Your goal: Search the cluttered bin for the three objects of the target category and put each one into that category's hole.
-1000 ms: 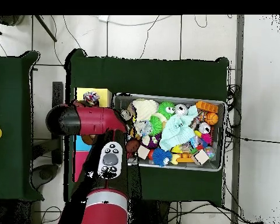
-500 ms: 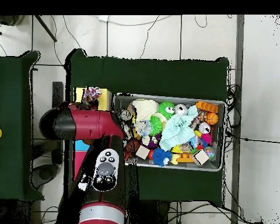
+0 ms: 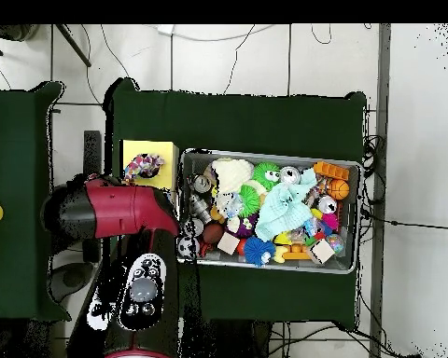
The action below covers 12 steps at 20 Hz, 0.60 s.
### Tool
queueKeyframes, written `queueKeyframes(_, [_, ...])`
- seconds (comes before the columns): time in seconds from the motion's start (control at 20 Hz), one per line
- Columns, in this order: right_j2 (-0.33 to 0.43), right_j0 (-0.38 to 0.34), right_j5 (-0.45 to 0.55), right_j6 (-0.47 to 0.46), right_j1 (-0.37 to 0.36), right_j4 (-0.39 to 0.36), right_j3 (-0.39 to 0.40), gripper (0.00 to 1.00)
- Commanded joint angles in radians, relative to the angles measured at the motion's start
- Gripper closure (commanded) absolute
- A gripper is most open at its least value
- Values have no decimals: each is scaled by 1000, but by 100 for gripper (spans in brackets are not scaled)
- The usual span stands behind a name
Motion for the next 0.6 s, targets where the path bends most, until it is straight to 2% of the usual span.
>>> queueKeyframes(0.05, [45, -1, 79, 125, 5, -18, 115, 100])
queueKeyframes(0.6, [41, 15, 56, 144, 25, -10, 107, 100])
